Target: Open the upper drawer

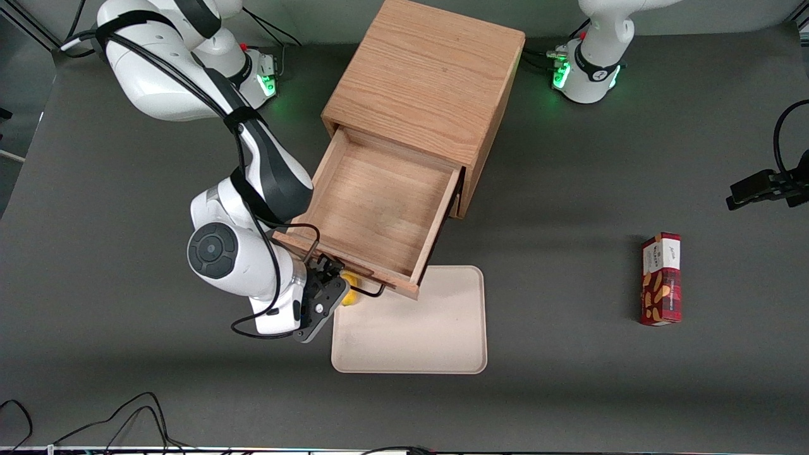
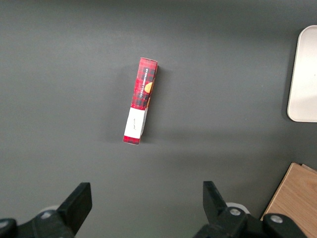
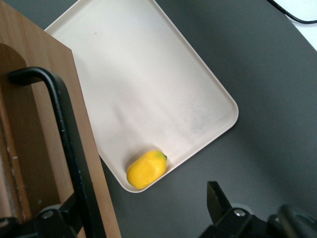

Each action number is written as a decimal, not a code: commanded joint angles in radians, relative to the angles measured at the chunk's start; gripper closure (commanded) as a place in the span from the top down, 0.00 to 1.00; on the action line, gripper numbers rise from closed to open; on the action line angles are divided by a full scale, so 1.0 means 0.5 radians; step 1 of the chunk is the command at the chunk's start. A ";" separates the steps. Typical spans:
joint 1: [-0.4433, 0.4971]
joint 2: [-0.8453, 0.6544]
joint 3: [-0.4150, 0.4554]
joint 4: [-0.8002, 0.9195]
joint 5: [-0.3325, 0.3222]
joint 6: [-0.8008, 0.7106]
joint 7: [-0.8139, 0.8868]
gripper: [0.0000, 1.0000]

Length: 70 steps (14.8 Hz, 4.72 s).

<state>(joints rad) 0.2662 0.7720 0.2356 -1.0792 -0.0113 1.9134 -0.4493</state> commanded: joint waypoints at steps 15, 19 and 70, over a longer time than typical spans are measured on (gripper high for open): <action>-0.268 -1.141 0.020 -0.951 0.013 -0.391 0.073 1.00; -0.495 -1.513 0.020 -1.381 0.077 -0.397 0.208 1.00; -0.511 -1.624 -0.361 -1.216 0.148 -0.833 1.196 1.00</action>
<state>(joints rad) 0.0187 -0.0453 0.0512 -1.7006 0.0522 1.5128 0.1432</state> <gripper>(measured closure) 0.000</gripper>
